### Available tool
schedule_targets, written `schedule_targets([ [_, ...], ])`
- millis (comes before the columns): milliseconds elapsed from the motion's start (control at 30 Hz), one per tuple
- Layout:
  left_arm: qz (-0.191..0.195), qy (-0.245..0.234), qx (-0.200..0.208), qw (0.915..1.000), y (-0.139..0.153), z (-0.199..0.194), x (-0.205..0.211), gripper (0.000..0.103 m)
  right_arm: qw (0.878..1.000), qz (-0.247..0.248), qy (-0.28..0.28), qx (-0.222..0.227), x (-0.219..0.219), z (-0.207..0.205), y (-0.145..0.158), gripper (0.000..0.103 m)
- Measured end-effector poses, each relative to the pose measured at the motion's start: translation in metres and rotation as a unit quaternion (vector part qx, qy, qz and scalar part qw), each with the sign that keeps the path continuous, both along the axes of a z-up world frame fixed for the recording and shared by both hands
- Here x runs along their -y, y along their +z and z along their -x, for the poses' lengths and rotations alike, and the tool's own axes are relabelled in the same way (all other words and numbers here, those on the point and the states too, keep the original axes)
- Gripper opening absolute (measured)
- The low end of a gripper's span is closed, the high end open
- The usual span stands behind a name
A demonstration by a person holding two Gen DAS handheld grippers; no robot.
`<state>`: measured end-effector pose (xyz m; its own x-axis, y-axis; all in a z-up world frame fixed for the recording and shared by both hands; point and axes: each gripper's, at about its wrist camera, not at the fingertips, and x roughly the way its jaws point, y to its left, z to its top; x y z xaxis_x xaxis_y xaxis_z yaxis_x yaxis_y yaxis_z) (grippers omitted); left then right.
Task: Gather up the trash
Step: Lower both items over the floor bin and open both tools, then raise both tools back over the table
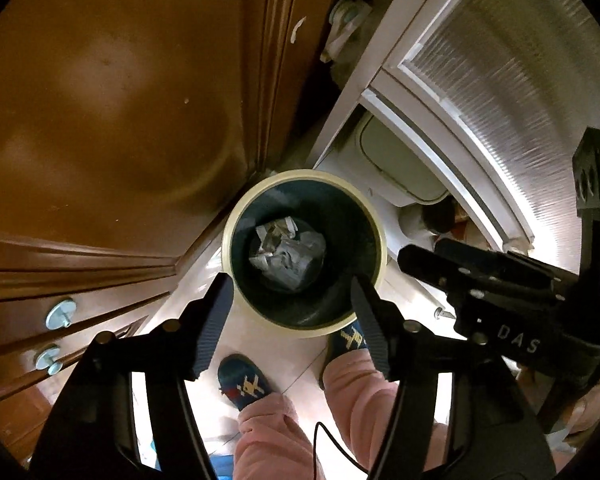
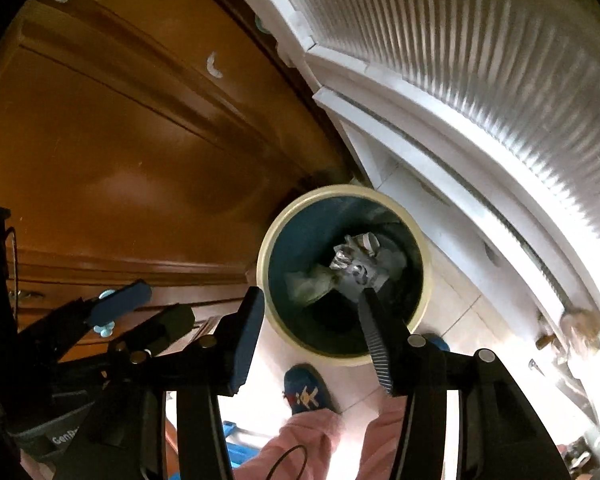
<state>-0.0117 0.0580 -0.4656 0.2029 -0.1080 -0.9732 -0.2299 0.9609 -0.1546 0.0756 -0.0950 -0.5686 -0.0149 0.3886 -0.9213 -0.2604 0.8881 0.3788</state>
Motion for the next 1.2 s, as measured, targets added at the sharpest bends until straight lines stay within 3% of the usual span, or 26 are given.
schedule_targets([
  [233,-0.001,-0.001,0.006,1.0000,0.043,0.007,-0.001,0.058,1.000,0.006,0.003,-0.004,0.004,0.014,0.022,0.050],
  [400,0.000,-0.012,0.020,0.9997,0.096,0.012,0.000,0.058,1.000,0.000,0.006,0.008,0.007,0.023,0.076,0.050],
  [767,-0.012,-0.073,0.093,0.9929,0.258,0.025,0.015,0.058,0.995,-0.026,0.017,0.099,0.017,0.041,0.251,0.050],
  [933,-0.015,-0.093,0.136,0.9862,0.327,0.017,0.015,0.058,0.988,-0.038,-0.002,0.147,0.032,0.047,0.329,0.050],
  [1200,-0.027,-0.123,0.204,0.9709,0.413,-0.009,0.035,0.058,0.971,-0.048,-0.044,0.228,0.067,0.035,0.431,0.050],
])
